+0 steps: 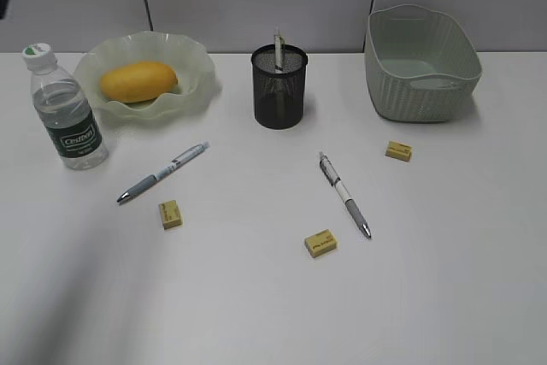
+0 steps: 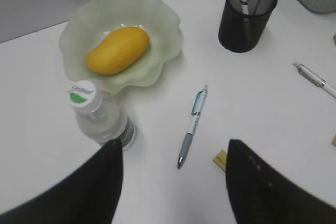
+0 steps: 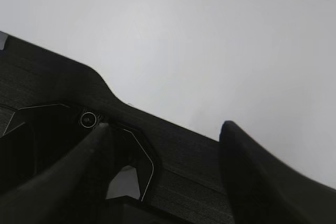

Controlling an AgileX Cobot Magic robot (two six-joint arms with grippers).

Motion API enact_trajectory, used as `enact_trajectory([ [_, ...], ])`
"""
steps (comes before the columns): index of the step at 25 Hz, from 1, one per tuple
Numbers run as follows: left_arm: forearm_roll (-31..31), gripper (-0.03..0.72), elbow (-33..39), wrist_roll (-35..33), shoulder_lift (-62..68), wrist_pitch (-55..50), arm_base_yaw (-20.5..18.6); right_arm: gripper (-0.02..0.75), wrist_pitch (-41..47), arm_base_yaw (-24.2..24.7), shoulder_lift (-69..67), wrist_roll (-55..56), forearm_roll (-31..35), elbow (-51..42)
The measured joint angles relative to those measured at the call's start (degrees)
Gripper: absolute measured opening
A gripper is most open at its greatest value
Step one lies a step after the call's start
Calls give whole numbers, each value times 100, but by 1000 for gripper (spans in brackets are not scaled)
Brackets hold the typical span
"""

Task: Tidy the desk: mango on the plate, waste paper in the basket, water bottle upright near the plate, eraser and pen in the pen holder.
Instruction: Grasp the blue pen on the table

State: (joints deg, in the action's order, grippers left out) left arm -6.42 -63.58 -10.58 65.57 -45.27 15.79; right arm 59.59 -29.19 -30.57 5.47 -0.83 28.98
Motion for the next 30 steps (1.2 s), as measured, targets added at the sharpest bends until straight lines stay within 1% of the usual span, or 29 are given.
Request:
enact_trajectory([
  [5,0,469,-739,-42,1226,-553,357,498,0,0,16,0,0,0],
  [8,-19,469,-1133,-110,1916,-932,459,498,0,0,16,0,0,0],
  [17,-19,469,-1854,-484,3542,-1206,478,497,0,0,16,0,0,0],
  [24,-19,469,-2457,-529,4570,-1610,478,497,0,0,16,0,0,0],
  [30,-14,469,-2626,-582,5121,-1669,478,497,0,0,16,0,0,0],
])
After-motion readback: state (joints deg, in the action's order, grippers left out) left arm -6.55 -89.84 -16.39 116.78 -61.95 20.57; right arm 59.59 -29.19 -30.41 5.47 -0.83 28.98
